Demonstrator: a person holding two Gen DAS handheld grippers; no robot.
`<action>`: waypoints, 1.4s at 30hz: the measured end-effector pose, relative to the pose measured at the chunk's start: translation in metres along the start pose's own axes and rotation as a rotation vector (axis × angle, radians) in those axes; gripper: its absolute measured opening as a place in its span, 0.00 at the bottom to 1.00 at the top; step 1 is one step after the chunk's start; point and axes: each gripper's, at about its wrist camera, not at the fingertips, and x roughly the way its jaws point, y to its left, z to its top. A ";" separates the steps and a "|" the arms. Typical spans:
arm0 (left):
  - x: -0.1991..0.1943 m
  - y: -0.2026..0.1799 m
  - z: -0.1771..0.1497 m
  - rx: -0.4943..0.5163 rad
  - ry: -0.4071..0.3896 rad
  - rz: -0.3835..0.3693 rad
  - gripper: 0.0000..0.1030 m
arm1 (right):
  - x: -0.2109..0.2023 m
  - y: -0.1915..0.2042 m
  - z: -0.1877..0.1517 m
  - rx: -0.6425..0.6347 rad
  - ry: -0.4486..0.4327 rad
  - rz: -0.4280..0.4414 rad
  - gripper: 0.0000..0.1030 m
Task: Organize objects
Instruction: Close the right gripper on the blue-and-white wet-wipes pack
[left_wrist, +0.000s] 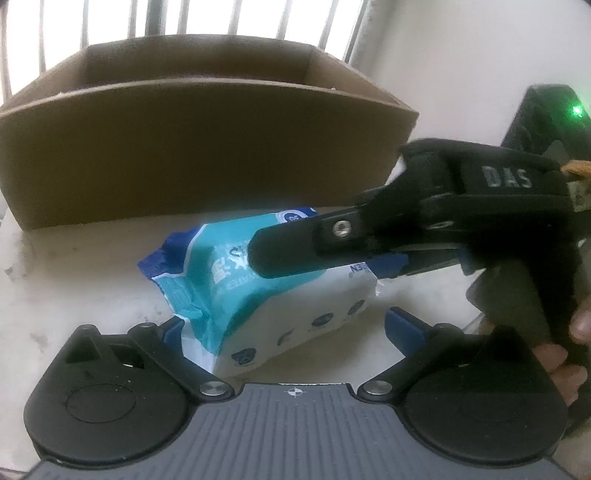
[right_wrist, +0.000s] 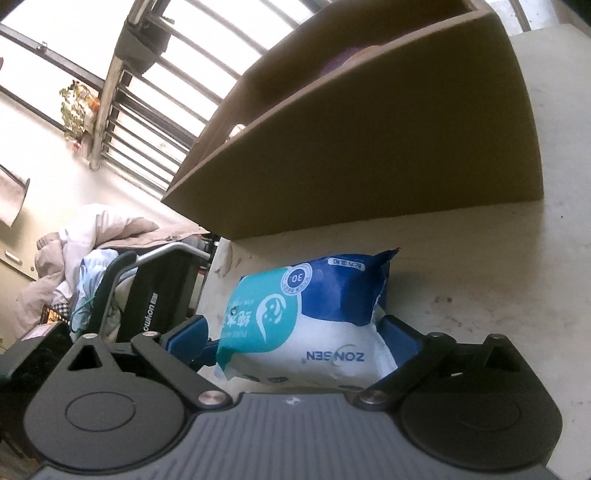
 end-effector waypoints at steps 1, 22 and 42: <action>0.000 0.001 -0.001 -0.003 -0.001 -0.006 1.00 | 0.001 0.001 0.000 -0.005 -0.002 -0.003 0.99; -0.005 0.007 -0.027 0.075 -0.047 -0.011 0.99 | 0.006 -0.008 -0.009 0.048 -0.064 -0.002 1.00; -0.007 0.010 -0.041 0.087 -0.065 0.049 0.93 | 0.004 -0.010 -0.009 0.009 -0.051 0.016 1.00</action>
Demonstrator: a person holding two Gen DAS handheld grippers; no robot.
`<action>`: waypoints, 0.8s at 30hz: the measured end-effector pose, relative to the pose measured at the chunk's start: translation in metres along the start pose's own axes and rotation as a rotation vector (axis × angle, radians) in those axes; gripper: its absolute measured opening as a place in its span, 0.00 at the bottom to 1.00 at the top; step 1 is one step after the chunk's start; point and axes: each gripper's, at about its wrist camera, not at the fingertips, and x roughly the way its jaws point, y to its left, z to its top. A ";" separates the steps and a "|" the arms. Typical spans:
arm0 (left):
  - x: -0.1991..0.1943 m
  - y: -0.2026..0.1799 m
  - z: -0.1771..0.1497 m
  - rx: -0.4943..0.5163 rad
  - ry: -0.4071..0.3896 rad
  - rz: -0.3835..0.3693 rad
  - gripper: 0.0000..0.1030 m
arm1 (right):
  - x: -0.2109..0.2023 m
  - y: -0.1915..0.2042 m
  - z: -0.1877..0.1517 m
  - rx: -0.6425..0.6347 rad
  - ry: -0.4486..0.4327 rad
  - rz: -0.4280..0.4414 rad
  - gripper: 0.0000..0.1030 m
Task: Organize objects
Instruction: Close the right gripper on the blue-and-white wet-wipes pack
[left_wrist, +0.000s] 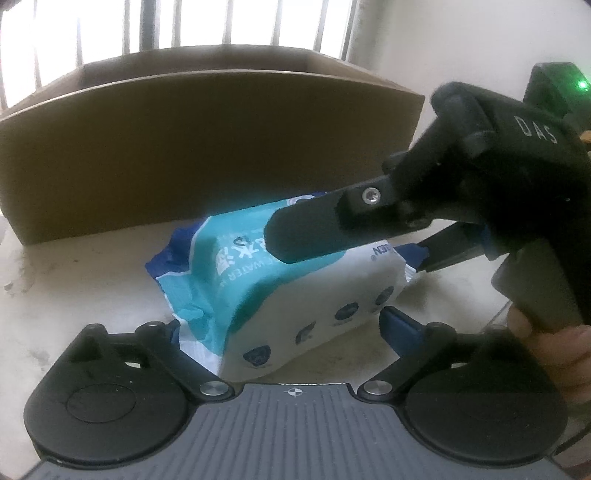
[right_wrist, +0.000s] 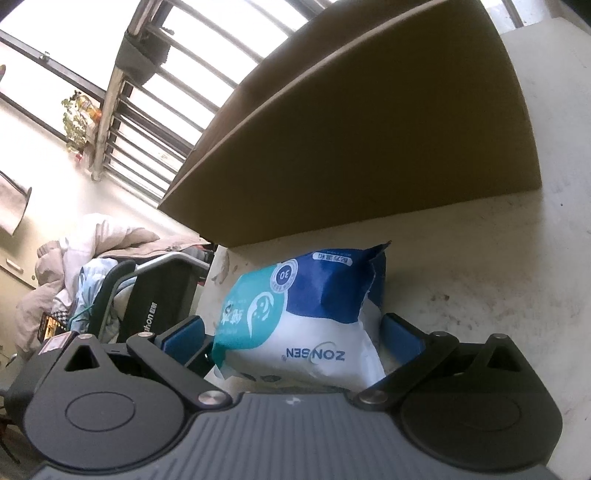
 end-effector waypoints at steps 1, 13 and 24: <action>0.000 0.001 0.000 0.000 -0.001 0.004 0.92 | 0.000 -0.001 0.000 0.002 -0.001 0.004 1.00; 0.003 -0.020 -0.001 0.006 -0.002 0.019 0.90 | 0.000 0.003 -0.003 -0.016 -0.006 -0.007 1.00; 0.003 -0.020 -0.002 0.007 -0.006 0.025 0.84 | -0.010 0.002 -0.006 -0.021 -0.045 -0.054 0.83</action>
